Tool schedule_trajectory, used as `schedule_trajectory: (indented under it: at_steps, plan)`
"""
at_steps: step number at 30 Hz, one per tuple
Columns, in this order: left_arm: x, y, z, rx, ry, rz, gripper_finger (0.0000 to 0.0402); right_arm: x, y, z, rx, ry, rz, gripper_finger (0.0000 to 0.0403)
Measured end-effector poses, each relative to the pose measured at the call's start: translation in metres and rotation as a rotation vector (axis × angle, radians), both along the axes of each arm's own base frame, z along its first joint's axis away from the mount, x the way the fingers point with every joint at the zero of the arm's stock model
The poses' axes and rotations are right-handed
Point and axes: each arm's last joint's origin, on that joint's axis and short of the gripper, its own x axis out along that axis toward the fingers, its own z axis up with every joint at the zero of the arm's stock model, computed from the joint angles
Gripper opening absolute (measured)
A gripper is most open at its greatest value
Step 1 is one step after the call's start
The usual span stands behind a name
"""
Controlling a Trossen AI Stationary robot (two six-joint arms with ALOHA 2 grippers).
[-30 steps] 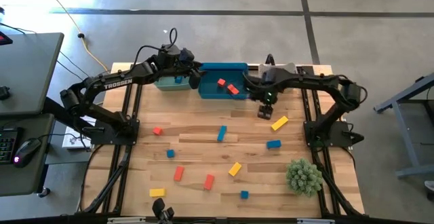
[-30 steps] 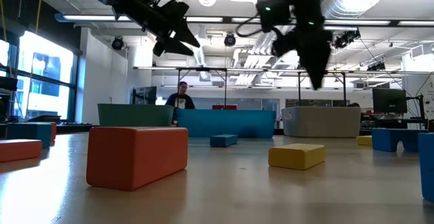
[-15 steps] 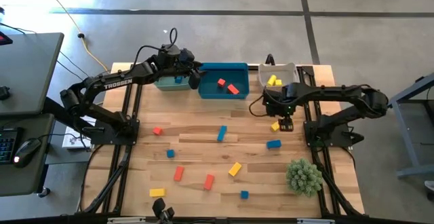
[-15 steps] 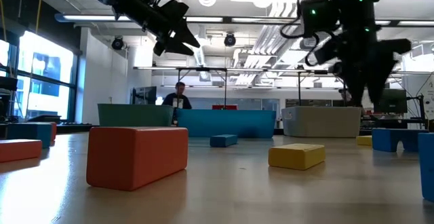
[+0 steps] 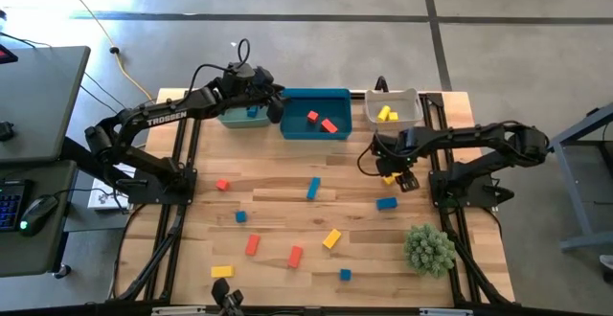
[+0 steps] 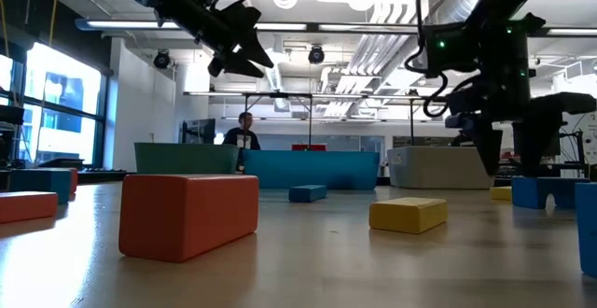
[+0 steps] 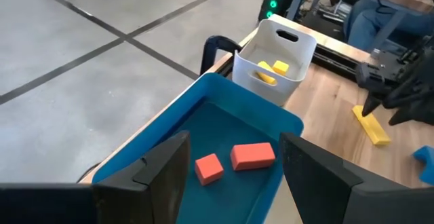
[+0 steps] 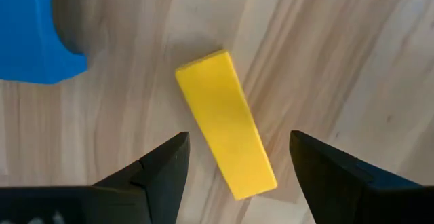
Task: Sort & place blocks by color
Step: Put the yellow block into the white bin
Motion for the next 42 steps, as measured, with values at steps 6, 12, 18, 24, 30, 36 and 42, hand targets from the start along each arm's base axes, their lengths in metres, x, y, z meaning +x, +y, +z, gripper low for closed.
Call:
schedule_trajectory:
  at_steps: [6,12,18,24,30,36,42]
  plan:
    - [0.000,0.001,0.000,-0.012,-0.008,0.029,0.0214,-0.008,0.002,-0.014,0.013,0.016,0.009,0.0243]
    - [0.000,0.001,0.000,-0.013,-0.008,0.029,0.0213,-0.012,0.003,-0.029,-0.022,-0.023,0.004,0.0243]
    - [0.000,0.001,0.000,-0.012,-0.008,0.029,0.0213,-0.015,0.004,-0.031,-0.001,-0.009,-0.054,0.0198]
    - [0.000,0.001,0.000,-0.012,-0.008,0.029,0.0213,-0.016,0.005,-0.031,0.009,-0.005,-0.073,0.0093]
    - [0.000,0.001,0.000,-0.012,-0.007,0.028,0.0213,-0.009,0.002,-0.025,-0.014,-0.016,-0.111,0.0093]
    - [-0.001,0.001,0.000,-0.012,-0.007,0.029,0.0213,0.010,-0.004,-0.002,-0.069,-0.110,-0.192,0.0093]
    - [0.000,0.001,0.000,0.012,0.010,0.014,0.0213,0.030,-0.016,0.030,-0.191,-0.231,-0.324,0.0093]
